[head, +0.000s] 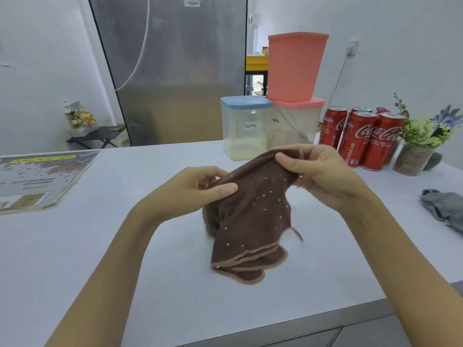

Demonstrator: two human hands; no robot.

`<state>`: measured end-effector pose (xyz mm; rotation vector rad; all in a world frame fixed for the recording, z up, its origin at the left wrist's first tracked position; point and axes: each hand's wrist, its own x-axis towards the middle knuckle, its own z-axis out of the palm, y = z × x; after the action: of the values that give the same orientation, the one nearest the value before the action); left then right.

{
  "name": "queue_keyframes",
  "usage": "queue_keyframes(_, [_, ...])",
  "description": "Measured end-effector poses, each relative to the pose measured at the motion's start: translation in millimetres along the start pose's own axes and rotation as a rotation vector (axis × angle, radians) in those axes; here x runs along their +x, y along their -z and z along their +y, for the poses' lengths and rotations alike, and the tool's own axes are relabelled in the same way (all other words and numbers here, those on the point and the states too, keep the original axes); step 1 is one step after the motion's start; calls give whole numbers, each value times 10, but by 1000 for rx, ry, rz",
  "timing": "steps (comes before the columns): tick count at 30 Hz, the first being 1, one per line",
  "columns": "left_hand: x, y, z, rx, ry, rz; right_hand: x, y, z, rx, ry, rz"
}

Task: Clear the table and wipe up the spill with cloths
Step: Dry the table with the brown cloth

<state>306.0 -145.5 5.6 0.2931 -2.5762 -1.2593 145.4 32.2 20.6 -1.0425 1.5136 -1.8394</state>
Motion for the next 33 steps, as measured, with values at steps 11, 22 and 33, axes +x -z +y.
queue_keyframes(11, [50,251,291,-35,-216,356,-4,85,-482,56,222,249])
queue_keyframes(22, [147,443,-141,430,440,-317,232,179,337,-208,-150,468])
queue_keyframes(33, [437,156,266,243,110,552,309,-380,99,-309,106,498])
